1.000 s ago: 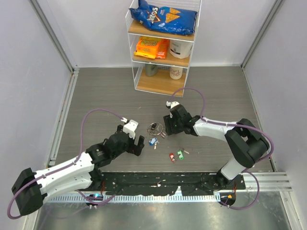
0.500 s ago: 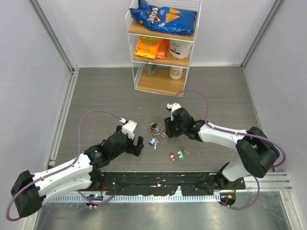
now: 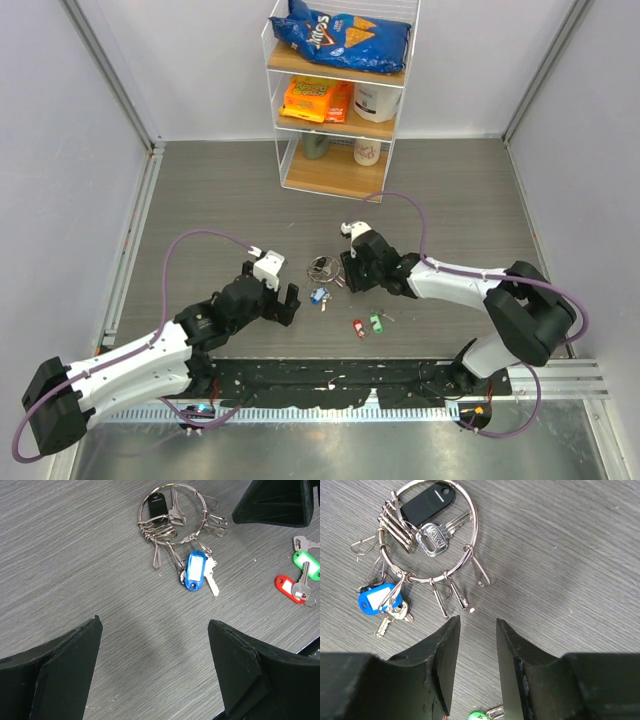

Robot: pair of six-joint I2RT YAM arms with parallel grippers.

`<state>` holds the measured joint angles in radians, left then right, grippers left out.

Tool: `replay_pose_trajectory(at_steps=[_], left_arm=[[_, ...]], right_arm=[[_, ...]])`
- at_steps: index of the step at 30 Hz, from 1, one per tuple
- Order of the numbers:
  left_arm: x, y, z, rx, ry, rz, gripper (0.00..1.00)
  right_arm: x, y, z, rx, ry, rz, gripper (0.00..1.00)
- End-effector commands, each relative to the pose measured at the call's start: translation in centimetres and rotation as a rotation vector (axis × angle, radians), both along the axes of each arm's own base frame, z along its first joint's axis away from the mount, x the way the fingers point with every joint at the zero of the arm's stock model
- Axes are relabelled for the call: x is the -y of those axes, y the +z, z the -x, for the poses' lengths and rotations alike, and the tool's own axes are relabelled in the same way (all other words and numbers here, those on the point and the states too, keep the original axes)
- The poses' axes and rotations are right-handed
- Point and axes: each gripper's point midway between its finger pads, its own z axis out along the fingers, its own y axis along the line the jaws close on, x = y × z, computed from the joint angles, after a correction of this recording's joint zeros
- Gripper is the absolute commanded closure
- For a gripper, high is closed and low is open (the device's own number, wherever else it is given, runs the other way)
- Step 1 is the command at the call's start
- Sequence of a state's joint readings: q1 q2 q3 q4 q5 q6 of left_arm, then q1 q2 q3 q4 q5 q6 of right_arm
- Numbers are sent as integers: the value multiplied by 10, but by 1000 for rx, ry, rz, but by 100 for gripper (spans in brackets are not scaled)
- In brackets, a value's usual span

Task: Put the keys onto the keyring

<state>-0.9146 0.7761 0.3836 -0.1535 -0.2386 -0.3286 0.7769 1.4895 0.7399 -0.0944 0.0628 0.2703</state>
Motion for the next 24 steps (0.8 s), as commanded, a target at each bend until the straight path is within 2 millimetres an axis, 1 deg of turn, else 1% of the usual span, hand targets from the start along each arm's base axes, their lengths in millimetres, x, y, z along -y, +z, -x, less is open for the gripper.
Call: replay_pose_trajectory(at_steps=[1,8,10,18,24], left_arm=[[6,12,-4,35,-3,50,6],[6,13,-3,34,-6,55,6],[6,11,-3,32,-6,53,6],[6,15,-3,38,-7,64,6],[6,13,-3,34,-8,60,6]], right_arm=[[-8,2,-3,21,10,-5,59],[-15,8,4,39,32,5,59],[-16,6,6,34,38,13,59],[-28,4,5,23,56,-4,60],[-37,2,4,8,66,-26,64]])
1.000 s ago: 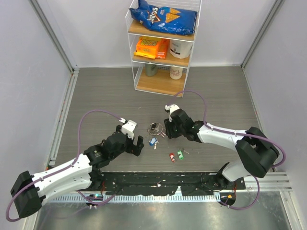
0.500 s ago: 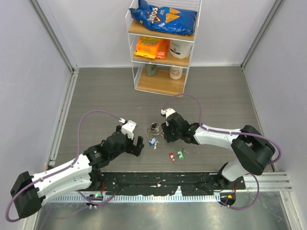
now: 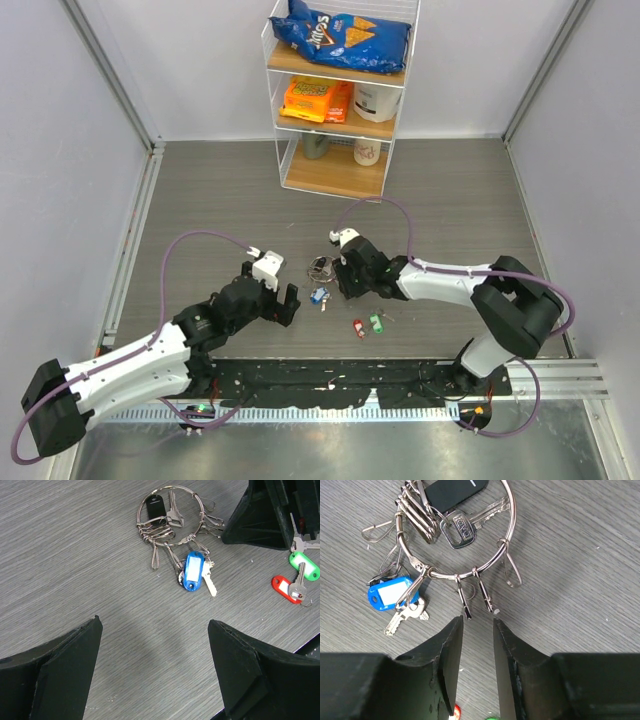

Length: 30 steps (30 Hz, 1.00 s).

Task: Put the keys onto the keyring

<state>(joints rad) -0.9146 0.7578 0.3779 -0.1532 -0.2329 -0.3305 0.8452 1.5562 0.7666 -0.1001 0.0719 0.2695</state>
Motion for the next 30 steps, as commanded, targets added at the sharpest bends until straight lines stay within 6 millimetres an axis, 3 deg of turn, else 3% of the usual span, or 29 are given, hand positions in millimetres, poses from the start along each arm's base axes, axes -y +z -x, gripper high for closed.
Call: replay_pose_trajectory(at_steps=[1,15,18,20,25,27,30], left_arm=[[6,11,-4,29,-4,46,6],[5,11,-4,31,-1,45,6],[5,10,-4,31,-1,45,6],[5,10,-4,29,0,43,6],[6,11,-3,28,-8,48,6],[8,12,-2,33,-18,56,6],[12,19,1,49,-50,86,6]], right_arm=[[-22,17,-11,32,3,-71,64],[-31,13,-12,22,14,-72,79],[-31,11,-12,20,12,-68,94],[-30,14,-11,31,11,-66,94],[-27,40,-2,87,55,-67,94],[-29,66,5,106,86,-123,94],[-31,86,23,75,150,-183,94]])
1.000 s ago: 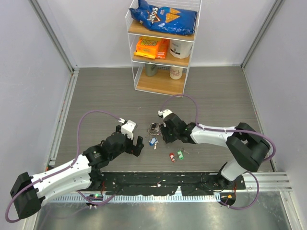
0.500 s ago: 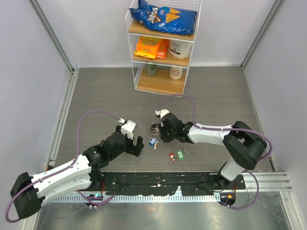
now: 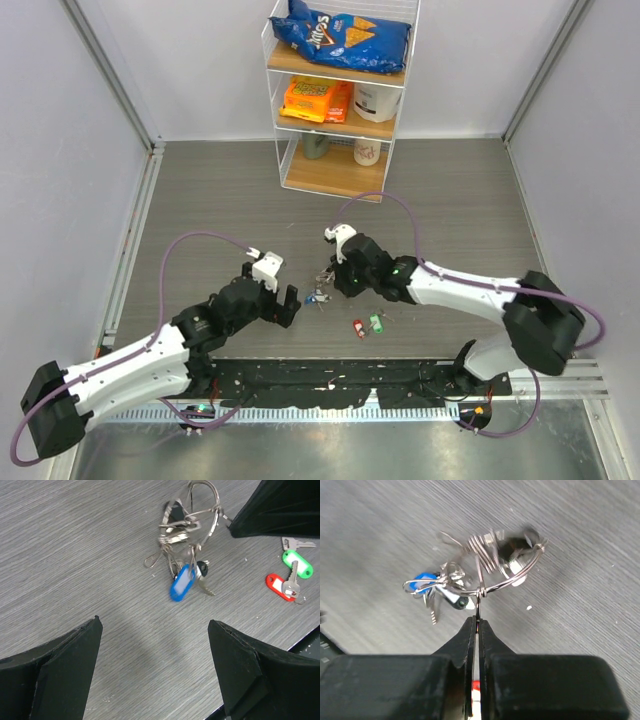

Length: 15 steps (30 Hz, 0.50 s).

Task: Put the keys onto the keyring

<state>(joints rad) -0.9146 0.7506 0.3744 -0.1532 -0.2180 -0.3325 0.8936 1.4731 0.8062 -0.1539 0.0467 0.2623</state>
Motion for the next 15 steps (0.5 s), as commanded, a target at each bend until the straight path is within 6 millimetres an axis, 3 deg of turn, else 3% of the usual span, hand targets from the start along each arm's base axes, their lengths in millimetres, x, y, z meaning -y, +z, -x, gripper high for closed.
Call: replay_pose_trajectory(at_steps=[1,5,7,12,15], left_arm=[[13,21,1,58,-59,92,6],[26,46,19,133,-194,221,6],[35,70,33,200,-289,325,6],[35,114,51,327,-387,431,5],[37,126,53,351,-418,435,4]], right_arm=[[-13,61,18,26,99,-152,94],[-16,92,38,-20,135,-242,94],[-15,106,44,-33,134,-279,94],[-15,132,60,-99,144,-329,94],[-12,146,66,-131,133,-334,94]])
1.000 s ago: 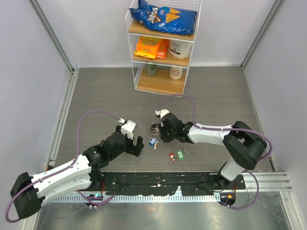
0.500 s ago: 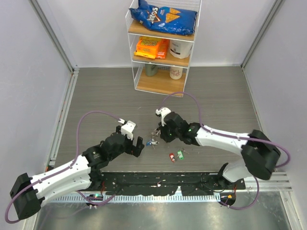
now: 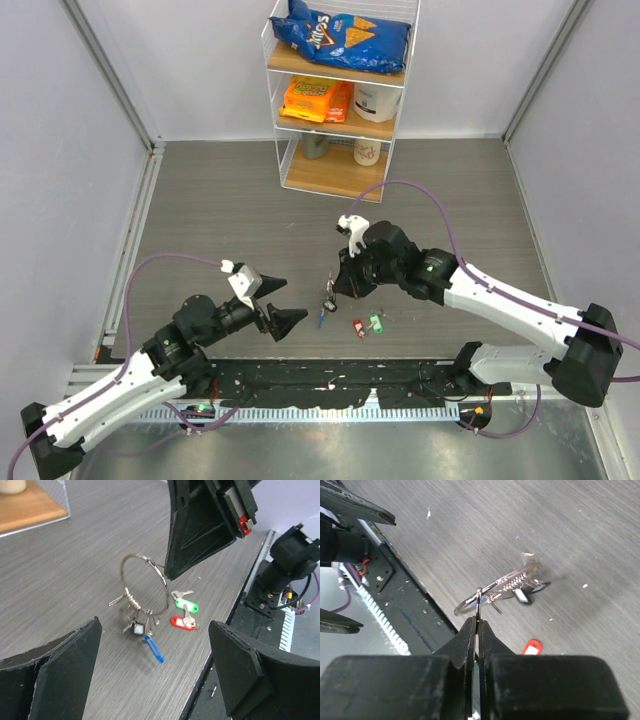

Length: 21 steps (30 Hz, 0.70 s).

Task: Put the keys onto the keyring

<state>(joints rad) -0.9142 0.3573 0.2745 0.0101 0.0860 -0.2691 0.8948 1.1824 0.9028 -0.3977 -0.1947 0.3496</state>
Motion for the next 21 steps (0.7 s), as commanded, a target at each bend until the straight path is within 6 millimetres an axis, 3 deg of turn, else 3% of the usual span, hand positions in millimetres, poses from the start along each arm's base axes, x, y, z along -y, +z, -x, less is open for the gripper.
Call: replay_pose_trajectory(at_steps=[1,7,21], left_arm=[[11,42,10,113,-96,64,4],[27,53,10,121,-133,55,4],[63,77,23,171,-206,27,2]], right_arm=[[-5,47,15,-45,12,-84,94],[1,67,19,-78,-19,-71,94],[10,80,18,-120,-122,-40,94]])
